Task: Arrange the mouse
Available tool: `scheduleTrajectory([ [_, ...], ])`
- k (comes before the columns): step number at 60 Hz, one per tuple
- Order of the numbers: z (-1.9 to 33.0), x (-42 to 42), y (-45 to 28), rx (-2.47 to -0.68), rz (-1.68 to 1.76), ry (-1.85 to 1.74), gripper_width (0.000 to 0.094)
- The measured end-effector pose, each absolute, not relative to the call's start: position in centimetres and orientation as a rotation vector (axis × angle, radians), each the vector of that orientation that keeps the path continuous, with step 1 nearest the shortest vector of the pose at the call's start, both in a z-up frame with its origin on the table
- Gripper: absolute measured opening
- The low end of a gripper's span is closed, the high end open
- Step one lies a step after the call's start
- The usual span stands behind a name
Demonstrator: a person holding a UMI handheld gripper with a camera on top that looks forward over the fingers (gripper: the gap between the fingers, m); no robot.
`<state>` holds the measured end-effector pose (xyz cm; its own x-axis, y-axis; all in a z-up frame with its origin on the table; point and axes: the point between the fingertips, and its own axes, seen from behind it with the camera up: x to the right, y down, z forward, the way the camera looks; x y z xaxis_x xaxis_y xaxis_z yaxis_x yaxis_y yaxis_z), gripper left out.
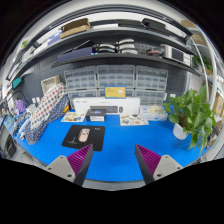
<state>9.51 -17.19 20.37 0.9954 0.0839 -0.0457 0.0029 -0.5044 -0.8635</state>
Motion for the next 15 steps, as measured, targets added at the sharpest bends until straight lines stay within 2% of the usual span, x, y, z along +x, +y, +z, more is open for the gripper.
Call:
scheduleTrajectory([
  [15,21.7,10.6,-18.1,-2.072,0.092,-0.040,0.0848],
])
